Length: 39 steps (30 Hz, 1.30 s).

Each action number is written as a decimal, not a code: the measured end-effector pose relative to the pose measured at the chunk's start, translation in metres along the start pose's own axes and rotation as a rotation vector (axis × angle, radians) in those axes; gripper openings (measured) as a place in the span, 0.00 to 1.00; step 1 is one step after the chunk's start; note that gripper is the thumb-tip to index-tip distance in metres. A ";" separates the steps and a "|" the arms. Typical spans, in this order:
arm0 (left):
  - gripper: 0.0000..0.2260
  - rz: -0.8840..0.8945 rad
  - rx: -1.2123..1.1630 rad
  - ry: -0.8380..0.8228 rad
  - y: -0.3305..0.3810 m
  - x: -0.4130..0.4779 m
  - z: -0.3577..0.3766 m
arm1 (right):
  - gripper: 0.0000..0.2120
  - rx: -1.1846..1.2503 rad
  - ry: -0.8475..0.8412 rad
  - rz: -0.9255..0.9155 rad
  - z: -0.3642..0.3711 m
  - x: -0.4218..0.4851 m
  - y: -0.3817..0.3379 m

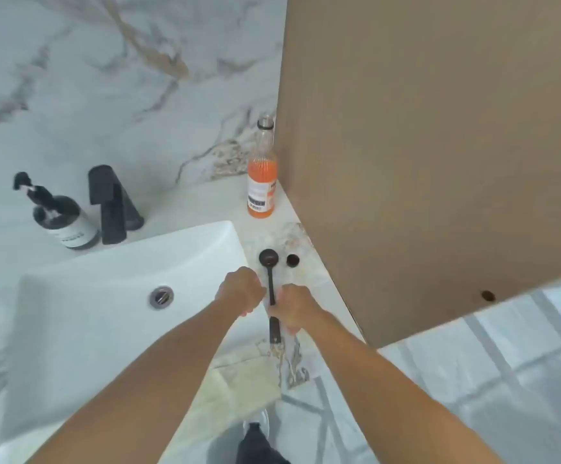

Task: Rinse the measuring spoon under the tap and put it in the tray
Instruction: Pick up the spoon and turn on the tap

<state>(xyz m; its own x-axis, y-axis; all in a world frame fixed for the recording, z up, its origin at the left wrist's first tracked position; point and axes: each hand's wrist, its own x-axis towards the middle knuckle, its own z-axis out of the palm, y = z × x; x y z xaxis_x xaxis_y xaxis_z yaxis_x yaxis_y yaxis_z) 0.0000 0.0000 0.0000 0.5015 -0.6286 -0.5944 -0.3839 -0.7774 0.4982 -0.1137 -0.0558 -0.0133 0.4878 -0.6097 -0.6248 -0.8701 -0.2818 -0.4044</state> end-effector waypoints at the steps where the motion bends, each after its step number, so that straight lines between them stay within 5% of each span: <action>1: 0.10 -0.027 -0.062 0.014 0.000 0.011 0.005 | 0.10 0.031 0.035 -0.004 0.007 0.007 0.003; 11: 0.04 -0.071 -0.250 -0.020 -0.007 0.065 0.021 | 0.08 0.252 0.199 0.065 0.041 0.032 0.015; 20: 0.08 -0.175 -0.921 -0.213 -0.058 0.054 -0.023 | 0.03 0.246 0.205 -0.003 0.055 0.018 -0.032; 28: 0.10 -0.286 -1.099 -0.012 -0.167 0.029 -0.083 | 0.01 0.209 -0.014 -0.241 0.092 0.023 -0.125; 33: 0.09 -0.317 -1.158 0.082 -0.224 0.013 -0.105 | 0.08 0.654 0.077 -0.280 0.039 0.031 -0.223; 39: 0.10 -0.310 -1.206 0.081 -0.235 0.011 -0.108 | 0.04 1.167 -0.302 -0.144 -0.008 0.028 -0.311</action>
<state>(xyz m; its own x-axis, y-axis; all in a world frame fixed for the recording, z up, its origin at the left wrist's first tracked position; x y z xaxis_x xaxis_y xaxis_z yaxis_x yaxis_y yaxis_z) 0.1797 0.1780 -0.0553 0.5061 -0.3865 -0.7710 0.6930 -0.3499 0.6303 0.1700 0.0090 0.1000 0.7070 -0.3870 -0.5919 -0.2957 0.5985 -0.7445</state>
